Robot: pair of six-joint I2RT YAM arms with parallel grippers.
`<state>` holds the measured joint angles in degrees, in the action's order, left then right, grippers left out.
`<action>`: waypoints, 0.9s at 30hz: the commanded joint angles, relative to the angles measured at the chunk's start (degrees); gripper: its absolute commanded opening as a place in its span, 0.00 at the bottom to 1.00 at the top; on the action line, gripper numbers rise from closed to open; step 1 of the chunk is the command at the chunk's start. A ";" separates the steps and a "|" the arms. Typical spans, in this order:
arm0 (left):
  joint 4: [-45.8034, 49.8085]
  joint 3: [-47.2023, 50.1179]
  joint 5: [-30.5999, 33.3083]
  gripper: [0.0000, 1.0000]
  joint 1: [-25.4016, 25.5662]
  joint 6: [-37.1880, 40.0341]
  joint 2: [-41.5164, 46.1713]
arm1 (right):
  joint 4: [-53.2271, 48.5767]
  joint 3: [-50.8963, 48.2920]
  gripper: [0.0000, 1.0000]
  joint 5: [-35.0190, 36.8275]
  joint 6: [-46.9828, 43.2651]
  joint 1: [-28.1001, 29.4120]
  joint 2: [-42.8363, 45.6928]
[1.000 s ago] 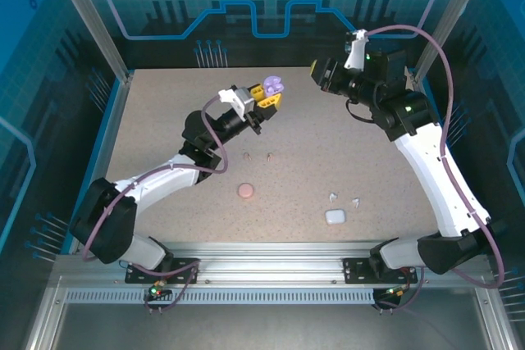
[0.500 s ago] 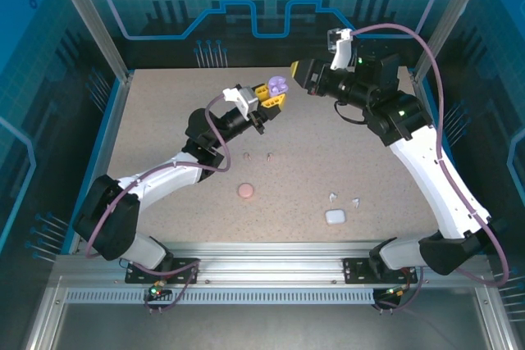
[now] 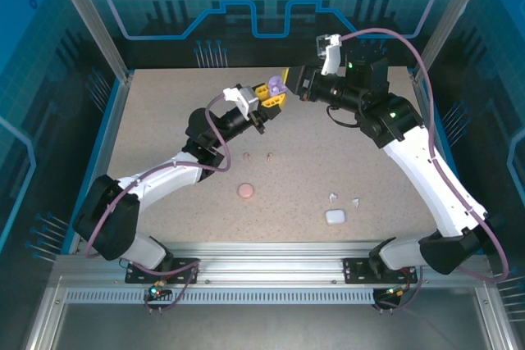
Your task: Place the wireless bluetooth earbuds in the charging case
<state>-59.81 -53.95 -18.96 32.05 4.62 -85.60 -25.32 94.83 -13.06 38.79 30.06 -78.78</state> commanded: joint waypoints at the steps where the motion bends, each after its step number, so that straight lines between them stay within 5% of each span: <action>1: -1.01 -1.90 -0.97 0.00 0.36 0.89 -0.22 | 1.32 -0.86 0.19 -1.39 0.85 0.86 -0.72; 23: -0.99 -2.07 -0.42 0.00 0.34 1.00 0.00 | -2.25 -2.36 0.18 -2.34 -3.00 2.14 -1.54; 27: -0.70 -2.03 -0.46 0.00 0.41 0.80 -0.17 | -2.98 -2.17 0.27 -1.43 -3.26 2.37 -1.65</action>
<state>-58.78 -53.95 -18.94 32.05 4.62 -85.62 -26.02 92.86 -13.74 36.91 30.83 -79.81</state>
